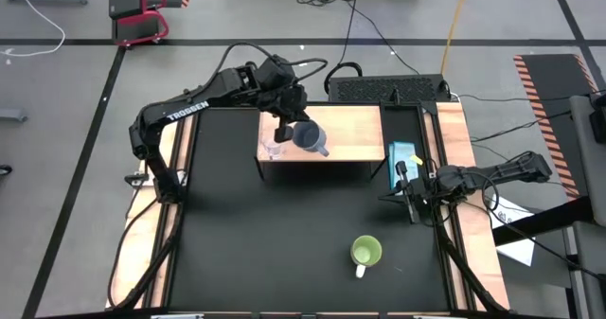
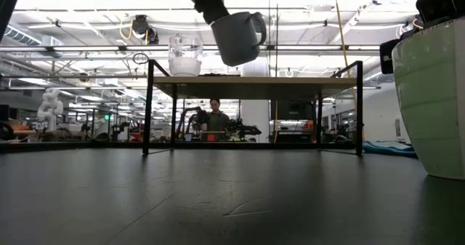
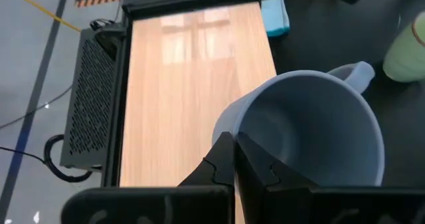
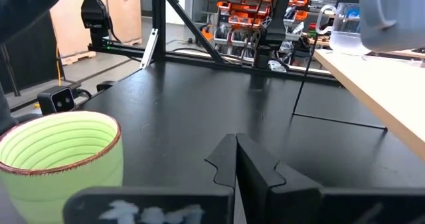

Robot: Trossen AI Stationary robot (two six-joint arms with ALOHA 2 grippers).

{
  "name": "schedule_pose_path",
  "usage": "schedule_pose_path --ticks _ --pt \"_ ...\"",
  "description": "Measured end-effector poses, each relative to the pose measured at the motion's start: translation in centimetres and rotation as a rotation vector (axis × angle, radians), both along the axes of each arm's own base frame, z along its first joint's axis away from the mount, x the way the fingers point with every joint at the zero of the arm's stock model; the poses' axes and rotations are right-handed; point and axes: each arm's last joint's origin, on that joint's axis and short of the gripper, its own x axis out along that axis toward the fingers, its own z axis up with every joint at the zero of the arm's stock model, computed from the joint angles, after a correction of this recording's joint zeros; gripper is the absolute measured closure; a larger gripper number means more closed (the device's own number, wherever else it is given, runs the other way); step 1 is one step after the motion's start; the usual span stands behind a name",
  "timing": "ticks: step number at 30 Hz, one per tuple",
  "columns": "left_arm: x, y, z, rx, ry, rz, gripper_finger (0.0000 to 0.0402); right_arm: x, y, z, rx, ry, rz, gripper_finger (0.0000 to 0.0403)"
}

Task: Stack small to large cups/mugs on shelf
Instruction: Put the gray mug on the shelf

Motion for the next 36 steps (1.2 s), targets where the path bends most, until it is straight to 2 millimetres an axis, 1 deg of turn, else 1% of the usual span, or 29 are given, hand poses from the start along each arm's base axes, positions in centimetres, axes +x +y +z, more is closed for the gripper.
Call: schedule_pose_path --ticks 24,36 --pt "-0.56 -0.16 -0.41 0.007 0.062 -0.072 0.0401 0.0 0.0 0.03 -0.006 -0.005 0.001 0.0403" --pt "-0.62 0.12 -0.38 0.016 0.058 -0.064 0.0401 0.0 0.0 0.04 0.001 -0.004 0.0 0.0403"
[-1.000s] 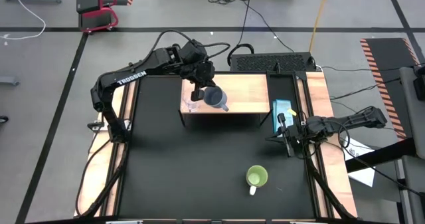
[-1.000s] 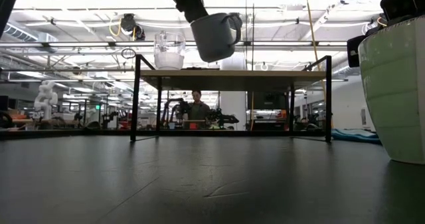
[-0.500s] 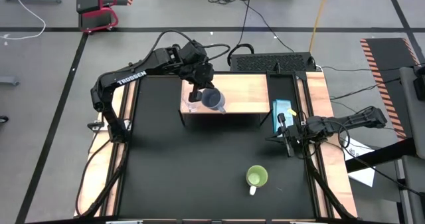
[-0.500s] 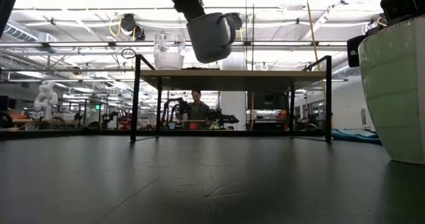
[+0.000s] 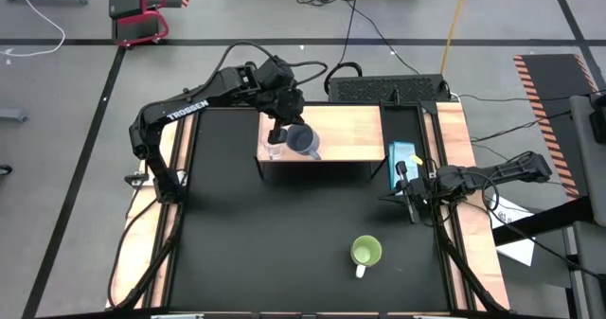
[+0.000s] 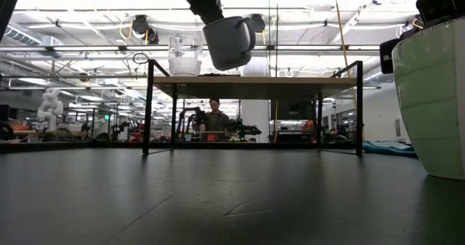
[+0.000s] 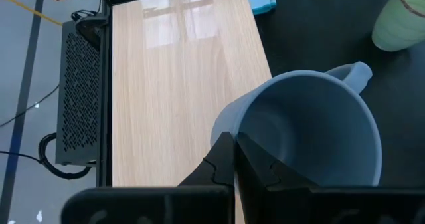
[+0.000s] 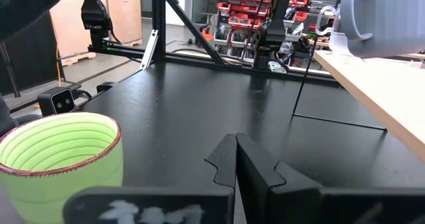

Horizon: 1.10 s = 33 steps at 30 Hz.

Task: Stack small to large cups/mugs on shelf
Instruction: Put the gray mug on the shelf

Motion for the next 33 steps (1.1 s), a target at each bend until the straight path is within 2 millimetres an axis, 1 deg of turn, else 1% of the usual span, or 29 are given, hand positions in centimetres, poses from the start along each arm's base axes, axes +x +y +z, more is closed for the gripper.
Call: schedule_pose_path --ticks 6,11,14,25,33 --pt "0.4 0.2 -0.2 0.016 -0.012 0.008 0.0401 0.0 0.0 0.0 0.0 0.0 0.0 0.0403" --pt "1.2 0.1 -1.0 0.035 0.017 -0.004 0.0401 0.0 0.0 0.0 0.004 0.001 0.0 0.0403" --pt "1.2 0.1 -1.1 0.04 0.02 -0.004 0.0401 0.0 0.0 0.0 0.004 0.001 0.0 0.0403" --pt "1.9 0.8 -2.3 0.04 0.056 0.018 0.0401 0.0 0.0 0.0 0.003 0.002 0.0 0.0403" --pt "2.3 1.4 -2.8 0.045 0.059 0.05 0.0401 0.0 0.0 0.0 0.002 0.006 0.0 0.0403"
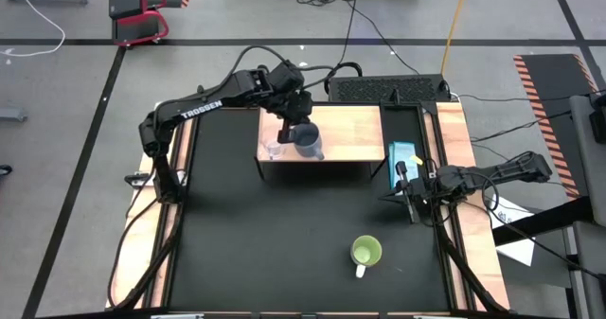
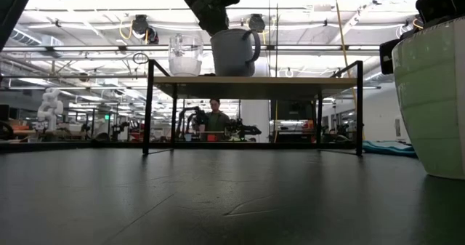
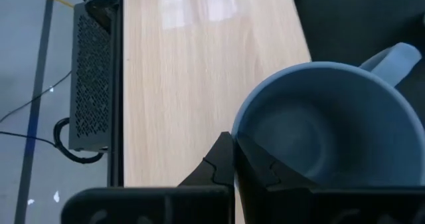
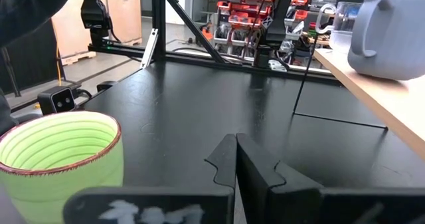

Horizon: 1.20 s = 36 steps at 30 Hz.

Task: Stack small to large cups/mugs on shelf
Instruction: Put the gray mug on the shelf

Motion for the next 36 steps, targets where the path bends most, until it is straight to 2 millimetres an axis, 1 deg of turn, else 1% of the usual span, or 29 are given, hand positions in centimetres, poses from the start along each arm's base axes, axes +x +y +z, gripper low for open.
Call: schedule_pose_path --ticks 5,13,19,29,36 --pt "0.2 -0.1 0.1 0.009 -0.014 0.002 0.0401 0.0 0.0 0.0 0.0 0.002 0.0 0.0403" --pt "0.8 -0.9 -0.1 0.049 0.001 0.008 0.0401 0.0 0.0 -0.1 -0.001 0.006 0.0 0.0403" --pt "1.1 -0.8 -0.6 0.056 0.015 0.024 0.0401 0.0 0.0 -0.1 -0.001 0.006 0.0 0.0403" --pt "1.4 -0.9 -0.8 0.063 0.016 0.022 0.0401 0.0 0.0 -0.1 -0.001 0.008 0.0 0.0403" --pt "1.8 -1.6 -0.7 0.105 0.012 0.018 0.0401 0.0 0.0 -0.2 -0.004 0.019 0.0 0.0403"
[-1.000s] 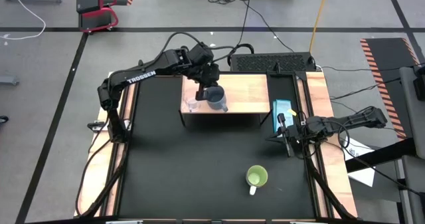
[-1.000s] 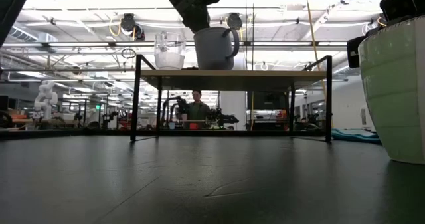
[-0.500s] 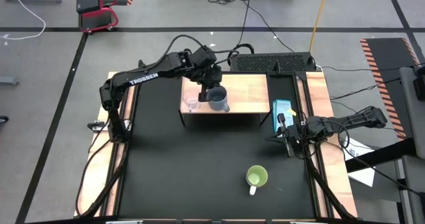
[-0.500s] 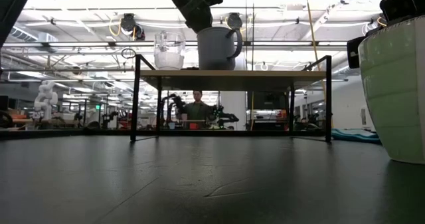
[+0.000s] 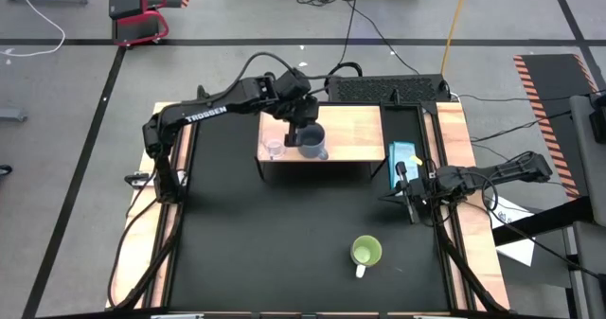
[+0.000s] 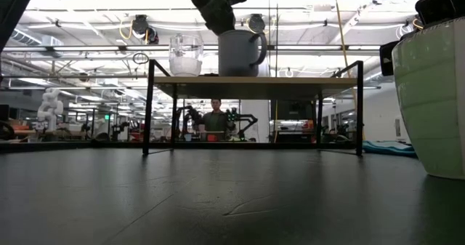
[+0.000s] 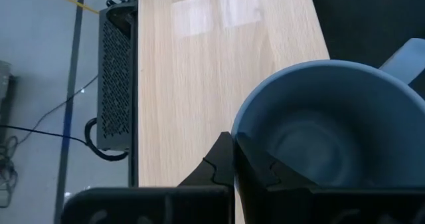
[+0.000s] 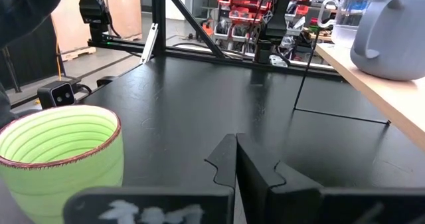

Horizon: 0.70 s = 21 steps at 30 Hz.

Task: Stack small to large cups/mugs on shelf
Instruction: Put the gray mug on the shelf

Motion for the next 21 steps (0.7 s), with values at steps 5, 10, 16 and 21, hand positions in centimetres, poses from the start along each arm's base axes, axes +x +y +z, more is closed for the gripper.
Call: schedule_pose_path --ticks 5,10,16,21 --pt "0.21 -0.48 -0.02 0.012 0.002 -0.014 0.0401 0.0 0.0 -0.02 0.0 0.001 0.001 0.0403" --pt "0.22 -0.53 -0.02 0.011 0.002 -0.014 0.0401 0.0 0.0 -0.02 0.0 0.002 0.0 0.0403" --pt "0.23 -0.53 -0.03 0.01 0.002 -0.014 0.0401 0.0 0.0 -0.02 0.0 0.002 0.001 0.0403" --pt "0.23 -0.53 -0.03 0.011 0.002 -0.015 0.0401 0.0 0.0 -0.02 0.0 0.003 0.0 0.0403"
